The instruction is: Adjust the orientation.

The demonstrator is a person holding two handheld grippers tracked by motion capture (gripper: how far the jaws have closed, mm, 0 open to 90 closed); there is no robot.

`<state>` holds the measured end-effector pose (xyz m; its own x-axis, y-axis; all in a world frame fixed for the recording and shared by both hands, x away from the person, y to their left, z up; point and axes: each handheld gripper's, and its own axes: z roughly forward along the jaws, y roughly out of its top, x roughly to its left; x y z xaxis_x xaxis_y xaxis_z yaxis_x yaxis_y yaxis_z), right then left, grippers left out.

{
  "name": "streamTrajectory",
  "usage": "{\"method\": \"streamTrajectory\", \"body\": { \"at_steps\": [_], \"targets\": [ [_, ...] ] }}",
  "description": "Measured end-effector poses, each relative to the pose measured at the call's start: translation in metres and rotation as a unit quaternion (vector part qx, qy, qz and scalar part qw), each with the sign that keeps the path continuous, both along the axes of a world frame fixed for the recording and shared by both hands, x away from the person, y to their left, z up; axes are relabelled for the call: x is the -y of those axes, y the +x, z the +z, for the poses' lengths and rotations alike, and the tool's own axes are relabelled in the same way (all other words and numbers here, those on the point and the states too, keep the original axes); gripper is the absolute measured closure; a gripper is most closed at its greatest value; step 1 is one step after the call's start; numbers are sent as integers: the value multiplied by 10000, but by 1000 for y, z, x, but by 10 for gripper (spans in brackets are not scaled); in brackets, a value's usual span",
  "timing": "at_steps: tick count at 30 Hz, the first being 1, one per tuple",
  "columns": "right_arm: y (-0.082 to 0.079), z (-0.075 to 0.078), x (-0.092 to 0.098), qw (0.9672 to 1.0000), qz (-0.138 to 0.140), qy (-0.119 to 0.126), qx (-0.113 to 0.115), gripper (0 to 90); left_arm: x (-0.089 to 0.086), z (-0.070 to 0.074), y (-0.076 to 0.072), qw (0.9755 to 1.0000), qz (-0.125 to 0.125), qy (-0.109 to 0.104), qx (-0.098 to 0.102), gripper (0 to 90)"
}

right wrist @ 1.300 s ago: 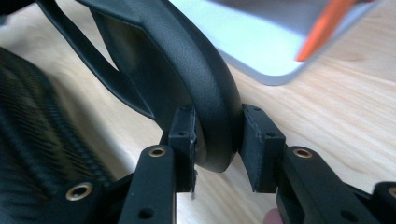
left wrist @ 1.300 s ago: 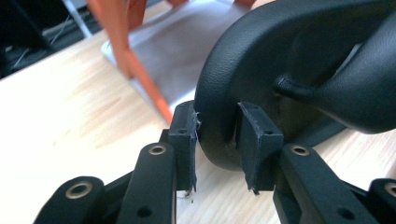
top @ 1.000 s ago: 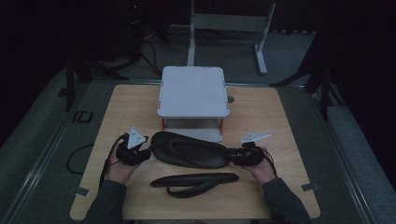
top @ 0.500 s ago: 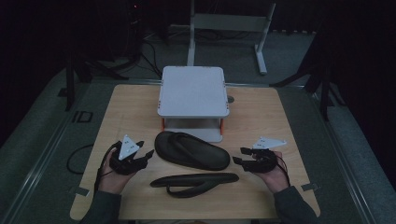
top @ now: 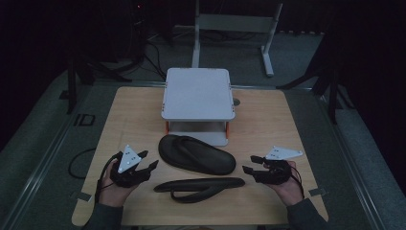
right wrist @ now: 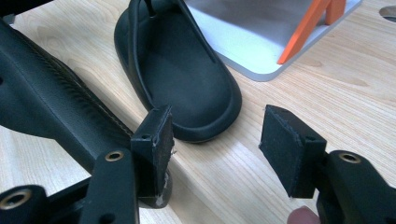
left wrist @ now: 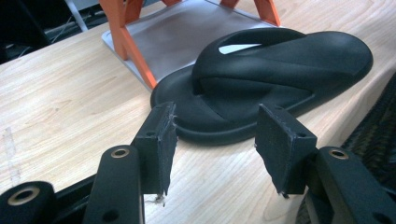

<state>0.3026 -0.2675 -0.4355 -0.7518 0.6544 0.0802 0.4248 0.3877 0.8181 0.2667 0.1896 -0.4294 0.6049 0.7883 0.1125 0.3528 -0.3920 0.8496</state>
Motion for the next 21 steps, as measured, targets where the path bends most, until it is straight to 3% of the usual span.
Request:
{"method": "streamTrajectory", "body": {
  "at_steps": [11, 12, 13, 15, 21],
  "targets": [
    [-8, 6, -11, 9991, 391, 106, 94, 425, -1, 6, -17, 9996, -249, -84, -57, 480],
    [-9, 7, -12, 9990, 420, 94, 98, 421, -1, 8, -26, 9996, -273, -74, 13, 480],
    [-10, 7, -14, 9981, 602, 123, 33, 405, -1, 9, -29, 9996, -255, -76, 25, 484],
    [-11, 7, -15, 9976, 676, 114, 59, 401, -2, 10, -35, 9997, -252, -79, 4, 487],
    [-19, 12, -21, 9942, 1053, 180, 116, 380, 0, 13, -53, 9986, -518, -126, 11, 475]
  ]
}}
